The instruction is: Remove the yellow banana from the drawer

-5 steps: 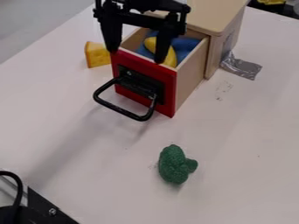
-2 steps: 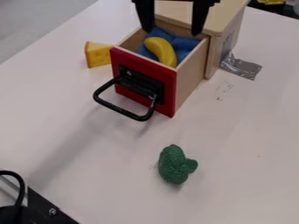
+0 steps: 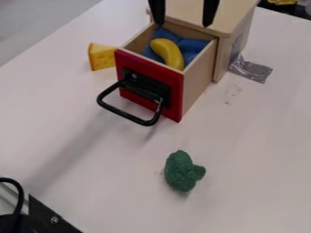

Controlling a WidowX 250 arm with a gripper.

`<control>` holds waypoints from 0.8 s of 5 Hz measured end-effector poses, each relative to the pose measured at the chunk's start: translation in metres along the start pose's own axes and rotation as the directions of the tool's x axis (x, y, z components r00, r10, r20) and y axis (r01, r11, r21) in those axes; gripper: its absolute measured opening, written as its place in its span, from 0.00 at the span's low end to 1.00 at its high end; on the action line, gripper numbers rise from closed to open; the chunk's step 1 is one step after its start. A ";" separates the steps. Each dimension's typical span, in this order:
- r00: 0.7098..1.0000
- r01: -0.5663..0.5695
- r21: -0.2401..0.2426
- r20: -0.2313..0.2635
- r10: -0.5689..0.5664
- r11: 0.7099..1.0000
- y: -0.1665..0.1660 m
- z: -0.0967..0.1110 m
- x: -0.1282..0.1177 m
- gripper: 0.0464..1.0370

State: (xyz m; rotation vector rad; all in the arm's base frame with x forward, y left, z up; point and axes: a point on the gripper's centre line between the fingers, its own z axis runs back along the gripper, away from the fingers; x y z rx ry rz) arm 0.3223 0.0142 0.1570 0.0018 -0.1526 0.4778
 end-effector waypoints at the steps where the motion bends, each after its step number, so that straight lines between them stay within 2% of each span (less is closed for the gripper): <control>1: 1.000 -0.021 0.029 0.000 0.021 0.999 0.008 -0.018 0.010 0.96; 3: 0.999 -0.042 0.079 0.008 0.042 0.996 0.022 -0.042 0.021 0.96; 4: 0.999 -0.047 0.095 -0.010 0.048 0.994 0.028 -0.052 0.019 0.96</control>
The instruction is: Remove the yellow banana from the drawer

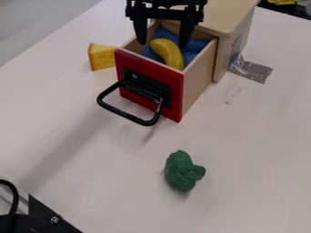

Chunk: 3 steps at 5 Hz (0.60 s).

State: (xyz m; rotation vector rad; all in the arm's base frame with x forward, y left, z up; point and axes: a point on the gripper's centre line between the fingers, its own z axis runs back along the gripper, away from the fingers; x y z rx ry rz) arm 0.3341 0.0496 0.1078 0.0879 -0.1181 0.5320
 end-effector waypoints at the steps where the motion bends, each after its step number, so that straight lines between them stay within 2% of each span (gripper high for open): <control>1: 1.000 -0.022 0.007 -0.004 0.022 1.000 0.008 -0.004 0.002 0.96; 3: 0.999 -0.039 0.028 -0.037 0.040 0.999 0.018 -0.020 0.003 0.96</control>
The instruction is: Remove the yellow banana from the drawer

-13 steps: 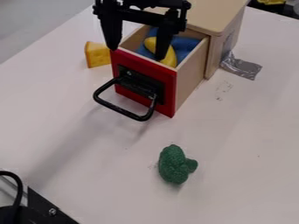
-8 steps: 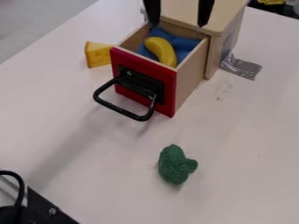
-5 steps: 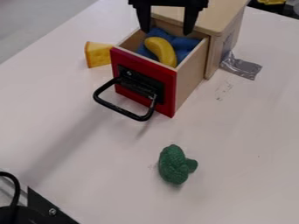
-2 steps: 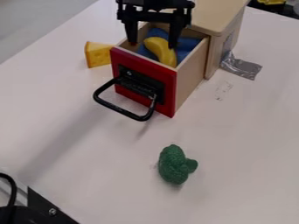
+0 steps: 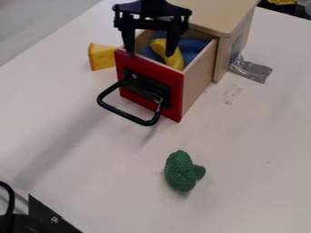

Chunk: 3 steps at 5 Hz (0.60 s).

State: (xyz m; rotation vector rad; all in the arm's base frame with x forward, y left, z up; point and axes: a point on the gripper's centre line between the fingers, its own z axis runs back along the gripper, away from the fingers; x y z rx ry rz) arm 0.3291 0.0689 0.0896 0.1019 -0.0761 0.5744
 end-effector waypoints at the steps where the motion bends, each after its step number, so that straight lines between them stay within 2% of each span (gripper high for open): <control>1: 1.000 -0.003 0.008 0.002 0.003 1.000 0.000 -0.004 0.004 0.96; 3: 1.000 -0.007 0.012 0.013 0.007 1.000 -0.003 -0.007 0.014 0.96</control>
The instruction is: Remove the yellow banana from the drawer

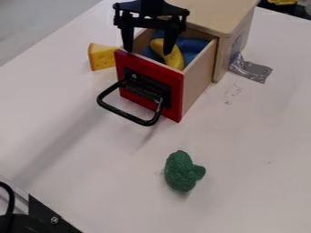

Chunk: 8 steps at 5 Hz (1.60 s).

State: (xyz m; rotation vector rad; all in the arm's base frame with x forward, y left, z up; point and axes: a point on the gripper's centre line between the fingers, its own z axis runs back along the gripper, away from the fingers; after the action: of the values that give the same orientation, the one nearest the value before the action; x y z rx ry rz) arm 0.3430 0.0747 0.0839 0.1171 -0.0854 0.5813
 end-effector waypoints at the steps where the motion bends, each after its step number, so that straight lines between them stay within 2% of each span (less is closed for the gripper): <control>1: 1.000 -0.001 0.008 -0.027 0.001 1.000 -0.006 -0.015 -0.001 0.96; 4: 1.000 0.031 -0.004 0.006 -0.031 1.000 -0.028 -0.014 -0.011 0.96; 5: 0.999 0.046 0.002 -0.007 -0.046 0.999 -0.034 -0.016 -0.018 0.96; 7: 1.000 0.015 0.014 -0.022 -0.015 1.000 -0.031 -0.024 -0.011 0.93; 8: 1.000 0.001 0.023 -0.027 -0.001 1.000 -0.028 -0.027 -0.007 0.65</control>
State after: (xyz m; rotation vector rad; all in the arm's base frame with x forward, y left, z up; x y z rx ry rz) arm 0.3541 0.0513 0.0537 0.1319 -0.0525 0.5830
